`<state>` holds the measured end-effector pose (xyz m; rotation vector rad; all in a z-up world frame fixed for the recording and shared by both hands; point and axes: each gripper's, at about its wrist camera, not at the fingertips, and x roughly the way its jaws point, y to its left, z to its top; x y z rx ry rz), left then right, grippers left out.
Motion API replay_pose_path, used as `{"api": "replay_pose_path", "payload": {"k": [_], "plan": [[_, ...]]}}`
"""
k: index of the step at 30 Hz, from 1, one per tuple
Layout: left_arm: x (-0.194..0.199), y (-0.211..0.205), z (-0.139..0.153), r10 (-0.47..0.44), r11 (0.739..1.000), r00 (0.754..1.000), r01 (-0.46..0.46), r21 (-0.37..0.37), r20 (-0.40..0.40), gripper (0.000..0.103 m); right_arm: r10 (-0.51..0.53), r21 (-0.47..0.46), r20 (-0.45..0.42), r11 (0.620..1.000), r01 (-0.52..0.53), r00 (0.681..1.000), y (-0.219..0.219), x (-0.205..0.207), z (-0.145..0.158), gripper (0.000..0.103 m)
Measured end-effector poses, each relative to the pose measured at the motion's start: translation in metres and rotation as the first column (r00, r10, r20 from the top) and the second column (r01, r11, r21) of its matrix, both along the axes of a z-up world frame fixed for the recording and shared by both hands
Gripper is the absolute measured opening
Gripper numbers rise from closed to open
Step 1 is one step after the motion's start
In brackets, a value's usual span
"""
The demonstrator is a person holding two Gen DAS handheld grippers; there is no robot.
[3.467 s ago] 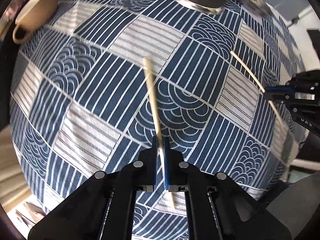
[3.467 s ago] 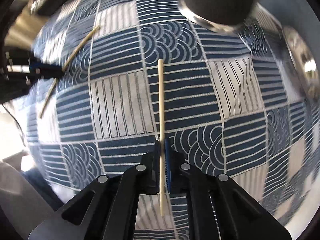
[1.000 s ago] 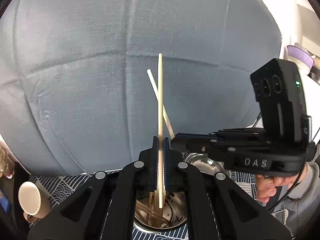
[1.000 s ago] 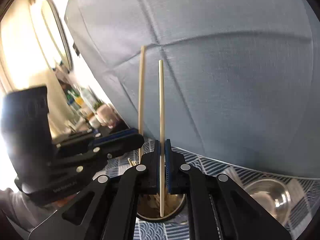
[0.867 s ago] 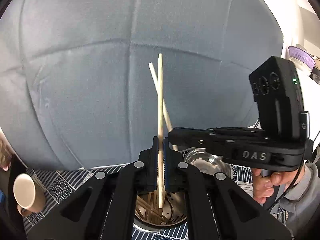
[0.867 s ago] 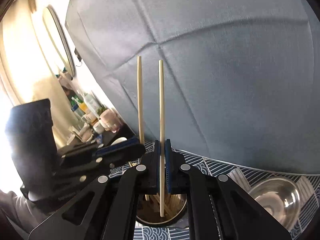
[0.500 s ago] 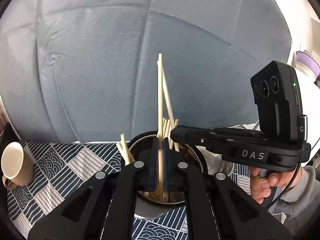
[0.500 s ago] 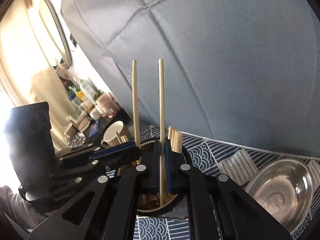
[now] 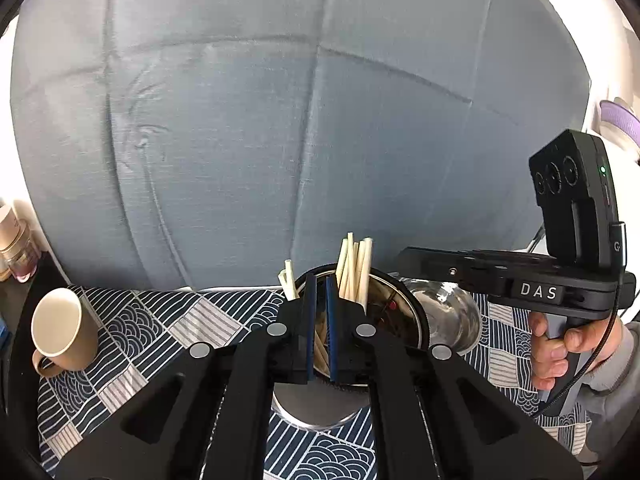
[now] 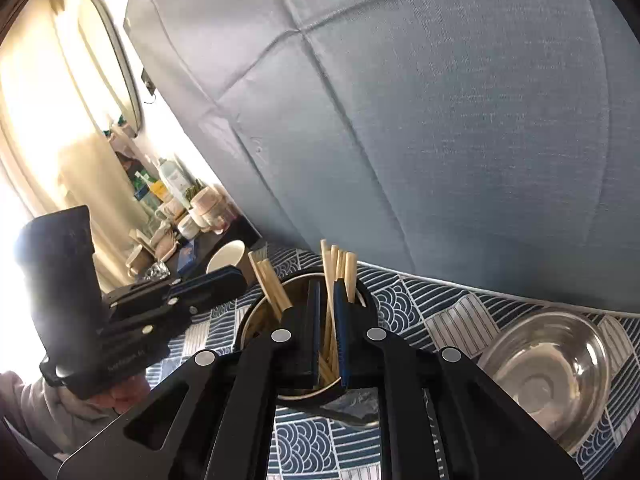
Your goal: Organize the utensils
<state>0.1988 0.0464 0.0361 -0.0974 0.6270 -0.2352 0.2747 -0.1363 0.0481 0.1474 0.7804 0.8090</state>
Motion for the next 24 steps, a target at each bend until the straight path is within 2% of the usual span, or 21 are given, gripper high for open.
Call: {"api": "replay_pose_path", "payload": {"k": [2,4,5,9,10,12,15,19,22,23,24], "plan": [[-0.007,0.0,0.004,0.006,1.0,1.0,-0.006,0.001,0.003,0.009,-0.003,-0.017,0.003,1.0,0.003,1.0,0.0,-0.004,0.003,0.009],[-0.013,0.001,0.006,0.025,1.0,1.0,-0.025,0.012,0.005,0.027,-0.004,-0.044,0.007,0.999,0.004,1.0,0.001,-0.009,0.007,0.009],[-0.015,0.002,0.007,0.03,0.999,1.0,-0.03,0.014,0.006,0.032,-0.008,-0.057,0.014,0.998,0.009,1.0,0.001,-0.012,0.008,0.011],[-0.027,0.005,0.011,0.052,0.998,0.999,-0.052,0.028,0.009,0.048,-0.023,-0.08,0.036,0.996,0.026,0.999,-0.001,-0.025,0.015,0.032],[-0.031,0.006,0.012,0.06,0.998,0.998,-0.061,0.033,0.01,0.05,-0.023,-0.081,0.039,0.996,0.026,0.999,-0.001,-0.029,0.016,0.034],[-0.036,0.007,0.014,0.071,0.997,0.997,-0.071,0.04,0.006,0.056,-0.024,-0.087,0.049,0.996,0.028,0.999,-0.002,-0.038,0.019,0.046],[-0.047,0.01,0.014,0.093,0.995,0.996,-0.092,0.048,-0.003,0.064,-0.026,-0.112,0.058,0.993,0.033,0.998,-0.002,-0.051,0.019,0.059],[-0.06,0.015,0.009,0.123,0.991,0.992,-0.121,0.053,-0.037,0.075,-0.034,-0.123,0.047,0.992,0.04,0.998,-0.005,-0.065,0.014,0.065],[-0.069,0.02,0.005,0.149,0.988,0.987,-0.146,0.052,-0.062,0.085,-0.058,-0.149,0.059,0.987,0.067,0.997,-0.009,-0.077,0.009,0.076],[-0.073,0.022,0.004,0.156,0.987,0.986,-0.152,0.057,-0.066,0.086,-0.069,-0.149,0.06,0.986,0.078,0.996,-0.01,-0.08,0.008,0.084],[-0.076,0.023,0.002,0.161,0.986,0.985,-0.157,0.062,-0.068,0.087,-0.081,-0.149,0.059,0.985,0.089,0.995,-0.013,-0.084,0.007,0.087]]}}
